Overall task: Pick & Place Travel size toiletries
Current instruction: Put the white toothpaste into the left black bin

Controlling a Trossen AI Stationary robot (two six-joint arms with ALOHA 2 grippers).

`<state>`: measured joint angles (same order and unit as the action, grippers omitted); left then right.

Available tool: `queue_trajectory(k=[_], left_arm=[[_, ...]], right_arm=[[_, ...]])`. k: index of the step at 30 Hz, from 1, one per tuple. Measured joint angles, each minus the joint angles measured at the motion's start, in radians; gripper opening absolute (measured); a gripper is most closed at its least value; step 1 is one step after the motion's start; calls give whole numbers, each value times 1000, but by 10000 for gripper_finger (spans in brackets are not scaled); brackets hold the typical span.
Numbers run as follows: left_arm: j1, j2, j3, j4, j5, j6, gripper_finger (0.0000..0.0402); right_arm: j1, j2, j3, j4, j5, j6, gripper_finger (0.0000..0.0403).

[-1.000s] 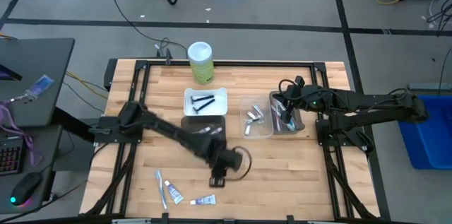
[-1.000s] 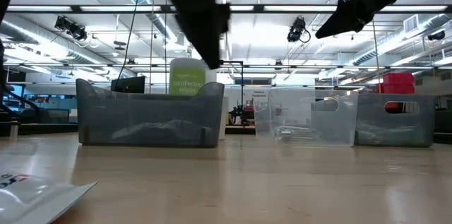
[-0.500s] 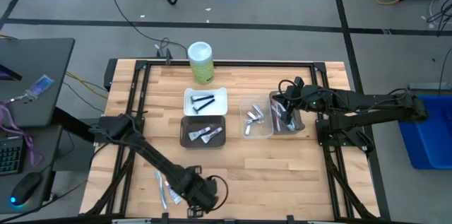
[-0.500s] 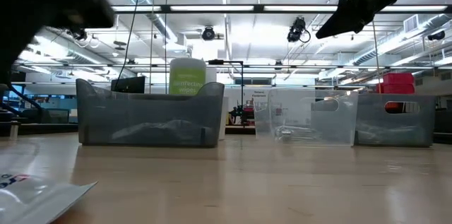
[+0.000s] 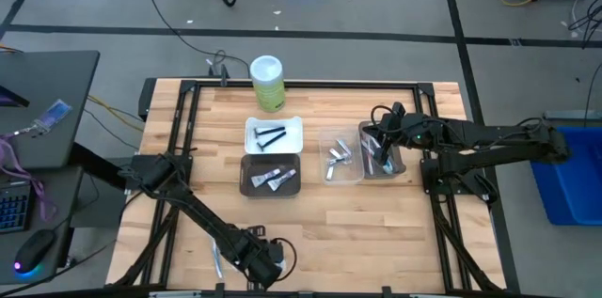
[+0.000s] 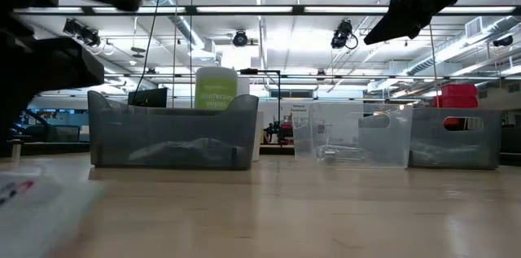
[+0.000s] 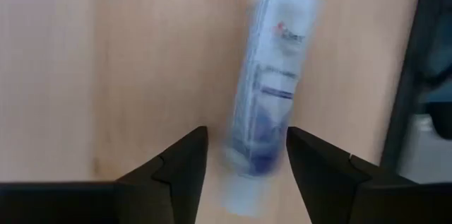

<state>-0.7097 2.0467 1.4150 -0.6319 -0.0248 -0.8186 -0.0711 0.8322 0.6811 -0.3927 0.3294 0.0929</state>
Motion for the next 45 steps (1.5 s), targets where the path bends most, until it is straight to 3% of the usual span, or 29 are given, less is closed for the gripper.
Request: queue_trajectory(k=[6,9,15,22,25,30,38,41,45], left_arm=[[0,-4,-33,10,-43,86,186],[0,-5,-40,3,-49,147,152],[15,-5,-40,-5,-60,125,80],[79,5,17,-41,-88,142,102],[122,5,72,-138,-140,169,106],[193,4,207,-406,-191,262,74],[312,0,409,-918,-419,240,89],[357,-4,398,-929,-453,255,92],[405,-2,355,-846,-344,354,93]], right_arm=[[0,0,0,0,0,-3,14],[0,0,0,0,0,-3,14],[0,0,0,0,0,-3,14],[0,0,0,0,0,-3,14],[0,0,0,0,0,-3,14],[0,0,0,1,0,-3,14],[0,0,0,1,2,-30,14],[0,0,0,7,2,-30,14],[0,0,0,8,2,-31,14]])
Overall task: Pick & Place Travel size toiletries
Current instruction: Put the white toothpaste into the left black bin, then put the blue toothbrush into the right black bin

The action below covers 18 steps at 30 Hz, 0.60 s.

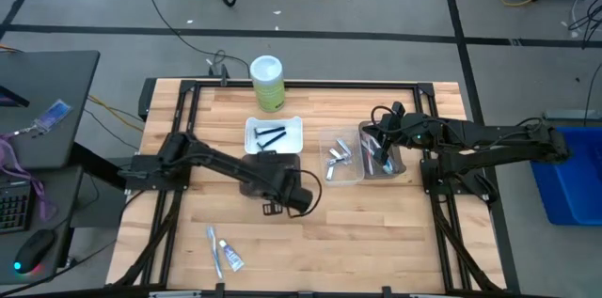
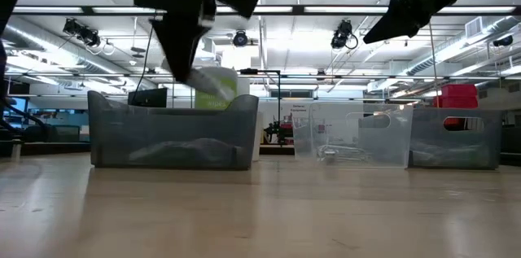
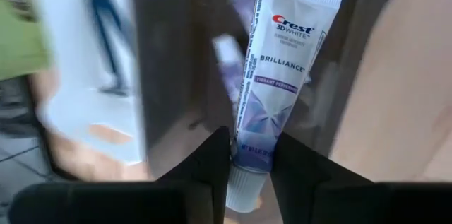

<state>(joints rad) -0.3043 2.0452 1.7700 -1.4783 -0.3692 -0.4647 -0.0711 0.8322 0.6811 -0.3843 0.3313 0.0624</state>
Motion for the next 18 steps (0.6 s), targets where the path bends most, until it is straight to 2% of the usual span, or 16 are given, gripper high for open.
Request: queue_trajectory(k=[2,9,14,18], left_arm=[[15,3,-41,19,32,18,99],[48,3,-144,-65,5,-21,144],[48,3,-149,-83,68,-60,166],[30,3,-149,-93,191,-109,167]], right_arm=[[0,0,0,0,0,0,14],[0,0,0,0,0,0,14],[0,0,0,0,0,0,14],[0,0,0,0,0,0,14]])
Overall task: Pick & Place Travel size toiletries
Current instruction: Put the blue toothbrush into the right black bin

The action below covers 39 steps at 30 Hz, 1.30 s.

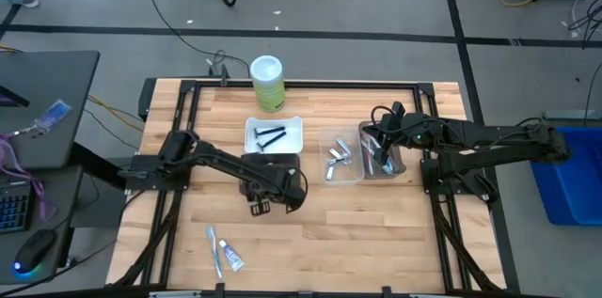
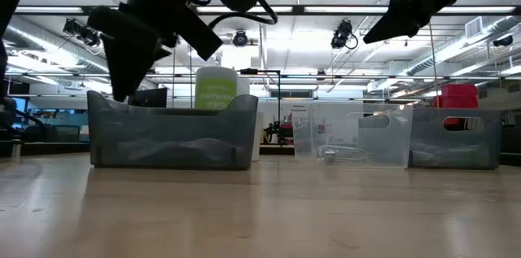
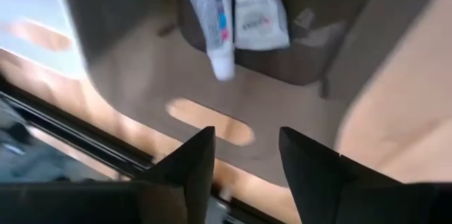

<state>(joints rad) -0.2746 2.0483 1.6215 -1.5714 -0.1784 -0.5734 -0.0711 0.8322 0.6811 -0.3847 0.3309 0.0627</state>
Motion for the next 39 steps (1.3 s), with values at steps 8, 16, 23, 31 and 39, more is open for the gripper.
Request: queue_trajectory(k=[8,16,23,31,39], left_arm=[[-87,-52,46,0,36,-191,153],[-216,-203,69,3,-1,-558,147],[-342,-243,69,108,42,-840,149],[-459,-230,20,284,111,-1224,159],[-550,-229,-54,310,176,-1532,182]], right_arm=[[0,0,0,0,0,0,14],[0,0,0,0,-1,36,14],[0,0,0,0,-2,38,14],[0,4,0,0,-3,38,14],[0,20,1,6,-3,37,14]])
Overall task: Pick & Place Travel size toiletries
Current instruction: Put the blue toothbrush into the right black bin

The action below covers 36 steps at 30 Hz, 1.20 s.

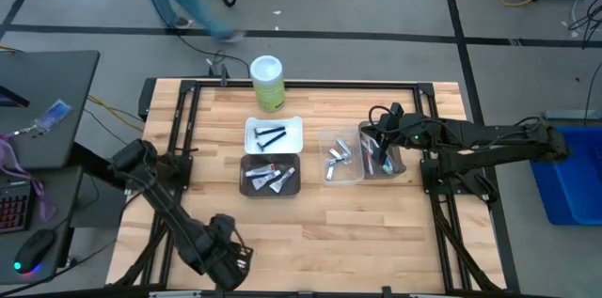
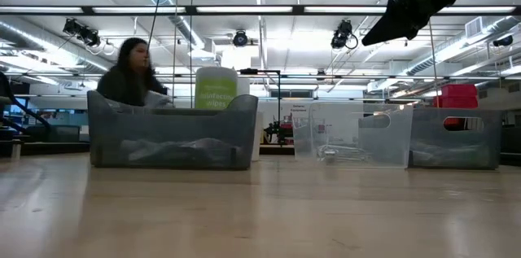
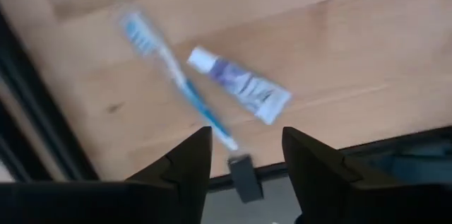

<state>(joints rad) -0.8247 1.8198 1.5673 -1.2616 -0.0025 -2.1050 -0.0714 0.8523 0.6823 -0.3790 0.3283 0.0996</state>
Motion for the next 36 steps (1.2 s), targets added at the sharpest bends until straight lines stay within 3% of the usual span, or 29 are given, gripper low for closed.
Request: queue_trajectory(k=[12,19,24,27,30,33,36], left_arm=[[-72,0,-258,210,150,-323,208],[-73,0,-417,409,56,-315,203],[-75,-6,-498,515,93,-265,191],[-77,-7,-522,524,96,-239,177],[-79,-7,-524,528,33,-193,151],[-77,-6,-526,528,-41,-187,108],[-71,-5,-526,525,-34,-168,59]], right_arm=[[0,2,0,78,2,-2,14],[0,2,0,158,2,-11,14],[0,2,0,175,3,-40,14],[0,2,0,175,3,-40,14],[0,2,0,175,3,-40,14],[0,2,0,175,3,-36,14],[0,2,0,175,3,-36,14]])
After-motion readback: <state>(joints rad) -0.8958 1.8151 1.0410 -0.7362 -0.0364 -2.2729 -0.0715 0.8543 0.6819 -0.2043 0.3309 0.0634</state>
